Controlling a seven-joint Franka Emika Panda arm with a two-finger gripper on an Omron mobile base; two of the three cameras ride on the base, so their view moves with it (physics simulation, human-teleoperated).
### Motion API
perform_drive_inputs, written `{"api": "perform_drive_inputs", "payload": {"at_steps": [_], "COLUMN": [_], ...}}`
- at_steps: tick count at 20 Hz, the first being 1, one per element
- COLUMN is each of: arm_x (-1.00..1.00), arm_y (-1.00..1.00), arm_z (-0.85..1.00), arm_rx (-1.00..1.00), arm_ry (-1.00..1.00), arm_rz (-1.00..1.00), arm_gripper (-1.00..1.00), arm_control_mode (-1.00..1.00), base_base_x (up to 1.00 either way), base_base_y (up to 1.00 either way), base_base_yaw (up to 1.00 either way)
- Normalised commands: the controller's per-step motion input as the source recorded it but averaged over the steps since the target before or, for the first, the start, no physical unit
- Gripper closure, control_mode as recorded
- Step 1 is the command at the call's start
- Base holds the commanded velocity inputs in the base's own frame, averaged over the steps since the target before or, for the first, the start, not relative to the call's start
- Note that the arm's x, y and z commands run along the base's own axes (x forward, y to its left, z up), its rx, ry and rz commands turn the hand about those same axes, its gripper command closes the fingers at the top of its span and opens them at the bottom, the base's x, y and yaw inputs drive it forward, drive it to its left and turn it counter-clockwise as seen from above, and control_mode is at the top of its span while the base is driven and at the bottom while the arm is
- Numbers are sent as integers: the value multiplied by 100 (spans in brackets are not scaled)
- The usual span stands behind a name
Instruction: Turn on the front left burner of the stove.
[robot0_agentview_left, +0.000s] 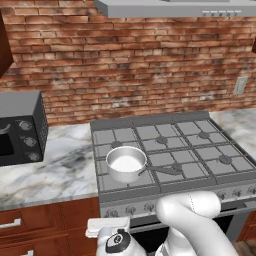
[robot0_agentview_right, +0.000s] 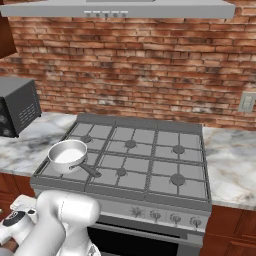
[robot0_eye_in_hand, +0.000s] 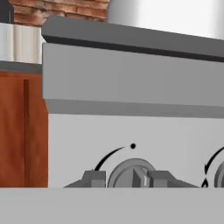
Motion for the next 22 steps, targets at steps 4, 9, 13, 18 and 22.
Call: {"api": "perform_drive_inputs", "payload": {"at_steps": [4, 9, 13, 18, 22], "arm_x": [0, 0, 0, 0, 0], "arm_y": [0, 0, 0, 3, 9], "arm_z": [0, 0, -2, -17, -21], "arm_rx": [0, -8, -30, -35, -37], "arm_ry": [4, 5, 15, 9, 10], "arm_rz": [0, -2, -3, -4, -2], "arm_gripper": [100, 100, 100, 100, 100], "arm_control_mode": [-100, -100, -100, -100, -100], "base_base_x": [0, 0, 0, 0, 0], "base_base_y": [0, 0, 0, 0, 0], "base_base_yaw": [0, 0, 0, 0, 0]}}
